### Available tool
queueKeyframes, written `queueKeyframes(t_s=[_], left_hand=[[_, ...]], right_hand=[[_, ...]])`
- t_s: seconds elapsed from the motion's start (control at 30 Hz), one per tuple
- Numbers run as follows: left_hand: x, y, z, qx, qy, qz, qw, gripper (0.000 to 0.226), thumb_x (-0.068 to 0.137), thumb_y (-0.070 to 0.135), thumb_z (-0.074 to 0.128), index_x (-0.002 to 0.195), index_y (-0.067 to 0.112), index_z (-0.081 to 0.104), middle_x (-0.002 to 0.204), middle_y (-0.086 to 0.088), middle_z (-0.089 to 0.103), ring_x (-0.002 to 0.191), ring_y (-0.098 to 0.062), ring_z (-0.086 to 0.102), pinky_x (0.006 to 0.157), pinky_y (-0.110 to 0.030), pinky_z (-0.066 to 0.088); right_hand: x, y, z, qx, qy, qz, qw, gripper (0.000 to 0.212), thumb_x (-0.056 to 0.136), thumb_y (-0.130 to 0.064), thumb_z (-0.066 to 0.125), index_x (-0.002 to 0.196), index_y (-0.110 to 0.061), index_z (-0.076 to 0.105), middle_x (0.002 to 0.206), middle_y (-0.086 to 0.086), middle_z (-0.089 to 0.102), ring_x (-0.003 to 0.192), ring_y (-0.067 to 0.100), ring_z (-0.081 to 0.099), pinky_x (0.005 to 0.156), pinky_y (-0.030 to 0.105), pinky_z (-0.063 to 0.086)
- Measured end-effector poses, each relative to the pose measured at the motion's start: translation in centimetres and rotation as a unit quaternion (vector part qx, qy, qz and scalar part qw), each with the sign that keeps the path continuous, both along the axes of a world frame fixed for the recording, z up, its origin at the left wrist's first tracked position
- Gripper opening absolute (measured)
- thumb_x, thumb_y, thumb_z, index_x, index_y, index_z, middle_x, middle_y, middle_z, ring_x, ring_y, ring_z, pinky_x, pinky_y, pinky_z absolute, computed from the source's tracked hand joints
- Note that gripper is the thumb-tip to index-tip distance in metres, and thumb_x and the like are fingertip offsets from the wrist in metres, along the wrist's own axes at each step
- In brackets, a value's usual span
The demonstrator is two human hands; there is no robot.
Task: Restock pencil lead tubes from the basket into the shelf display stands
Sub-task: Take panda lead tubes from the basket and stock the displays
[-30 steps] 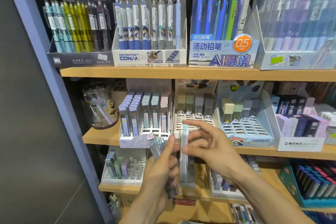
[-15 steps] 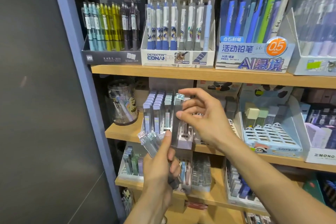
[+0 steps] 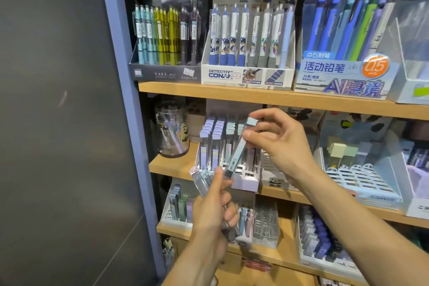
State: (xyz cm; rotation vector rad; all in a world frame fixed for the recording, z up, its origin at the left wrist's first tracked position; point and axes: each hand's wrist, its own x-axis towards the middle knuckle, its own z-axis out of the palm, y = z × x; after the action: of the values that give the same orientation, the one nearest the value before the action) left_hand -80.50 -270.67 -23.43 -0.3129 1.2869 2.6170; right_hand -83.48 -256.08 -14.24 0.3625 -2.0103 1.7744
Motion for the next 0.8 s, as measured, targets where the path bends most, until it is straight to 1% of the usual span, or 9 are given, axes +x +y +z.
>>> queueKeyframes(t_s=[0.1, 0.13, 0.2, 0.3, 0.4, 0.47, 0.53, 0.67, 0.8], left_hand=[[0.1, 0.0, 0.1, -0.051, -0.021, 0.023, 0.998, 0.056, 0.081, 0.063, 0.074, 0.099, 0.010, 0.071, 0.056, 0.004, 0.034, 0.044, -0.011, 0.027, 0.043, -0.026, 0.021], [0.1, 0.0, 0.1, -0.055, -0.026, 0.022, 0.998, 0.060, 0.079, 0.067, 0.074, 0.098, 0.010, 0.068, 0.056, 0.005, 0.033, 0.044, -0.012, 0.026, 0.043, -0.027, 0.021], [0.2, -0.1, 0.3, -0.048, -0.034, 0.009, 0.998, 0.067, 0.075, 0.077, 0.069, 0.090, 0.013, 0.063, 0.056, 0.004, 0.031, 0.042, -0.013, 0.026, 0.043, -0.026, 0.020], [0.3, -0.4, 0.4, -0.013, -0.034, -0.013, 0.999, 0.072, 0.077, 0.087, 0.056, 0.082, 0.015, 0.059, 0.056, 0.002, 0.034, 0.039, -0.014, 0.027, 0.041, -0.025, 0.020], [0.4, -0.7, 0.2, 0.030, -0.016, -0.008, 0.999, 0.062, 0.090, 0.071, 0.049, 0.077, 0.011, 0.060, 0.055, -0.001, 0.035, 0.036, -0.016, 0.027, 0.040, -0.022, 0.018], [0.4, -0.7, 0.1, 0.053, -0.002, -0.005, 0.999, 0.050, 0.090, 0.055, 0.044, 0.076, 0.010, 0.059, 0.056, -0.002, 0.036, 0.037, -0.016, 0.027, 0.042, -0.021, 0.016], [0.4, -0.8, 0.0, 0.066, 0.008, -0.007, 0.998, 0.041, 0.088, 0.045, 0.042, 0.077, 0.009, 0.059, 0.057, -0.003, 0.037, 0.038, -0.015, 0.027, 0.044, -0.022, 0.015], [0.4, -0.8, 0.3, 0.059, 0.032, -0.026, 0.997, 0.036, 0.093, 0.038, 0.042, 0.079, 0.010, 0.059, 0.059, -0.003, 0.040, 0.038, -0.015, 0.029, 0.044, -0.024, 0.016], [0.4, -0.6, 0.6, 0.048, 0.047, -0.031, 0.997, 0.030, 0.101, 0.035, 0.045, 0.096, 0.008, 0.058, 0.062, -0.003, 0.042, 0.042, -0.016, 0.033, 0.042, -0.025, 0.025]], right_hand=[[-0.5, -0.8, -0.2, 0.089, 0.059, -0.107, 0.988, 0.031, 0.085, -0.013, 0.082, 0.109, -0.025, 0.067, 0.098, -0.001, 0.069, 0.074, 0.010, 0.073, 0.076, 0.028, 0.062], [-0.7, -1.2, -0.4, 0.111, 0.074, -0.122, 0.984, 0.030, 0.085, -0.013, 0.081, 0.109, -0.025, 0.067, 0.097, -0.007, 0.069, 0.072, 0.005, 0.072, 0.072, 0.022, 0.060], [-0.9, -1.9, -1.0, 0.158, 0.102, -0.129, 0.974, 0.028, 0.088, -0.012, 0.078, 0.111, -0.024, 0.066, 0.098, -0.010, 0.068, 0.074, 0.002, 0.070, 0.067, 0.012, 0.054], [-1.3, -2.3, -1.9, 0.218, 0.145, -0.138, 0.955, 0.026, 0.092, -0.013, 0.075, 0.114, -0.022, 0.065, 0.103, -0.007, 0.067, 0.081, 0.005, 0.068, 0.068, 0.015, 0.057], [-1.7, -2.1, -1.8, 0.230, 0.156, -0.135, 0.951, 0.023, 0.092, -0.013, 0.075, 0.113, -0.019, 0.066, 0.103, -0.006, 0.068, 0.085, 0.005, 0.069, 0.072, 0.024, 0.061], [-1.8, -2.0, -1.7, 0.234, 0.157, -0.134, 0.950, 0.021, 0.091, -0.013, 0.076, 0.109, -0.018, 0.066, 0.102, -0.007, 0.069, 0.085, 0.004, 0.070, 0.071, 0.025, 0.062], [-1.8, -1.7, -1.5, 0.231, 0.154, -0.129, 0.952, 0.020, 0.090, -0.013, 0.077, 0.106, -0.018, 0.066, 0.100, -0.009, 0.070, 0.083, 0.004, 0.070, 0.070, 0.024, 0.062], [-1.6, -1.3, -1.0, 0.238, 0.154, -0.121, 0.951, 0.020, 0.089, -0.013, 0.078, 0.105, -0.019, 0.068, 0.098, -0.013, 0.070, 0.082, 0.000, 0.069, 0.069, 0.019, 0.060], [-2.2, -1.7, -1.5, 0.270, 0.155, -0.113, 0.944, 0.020, 0.088, -0.010, 0.079, 0.104, -0.015, 0.069, 0.097, -0.013, 0.070, 0.082, 0.002, 0.070, 0.071, 0.019, 0.060]])
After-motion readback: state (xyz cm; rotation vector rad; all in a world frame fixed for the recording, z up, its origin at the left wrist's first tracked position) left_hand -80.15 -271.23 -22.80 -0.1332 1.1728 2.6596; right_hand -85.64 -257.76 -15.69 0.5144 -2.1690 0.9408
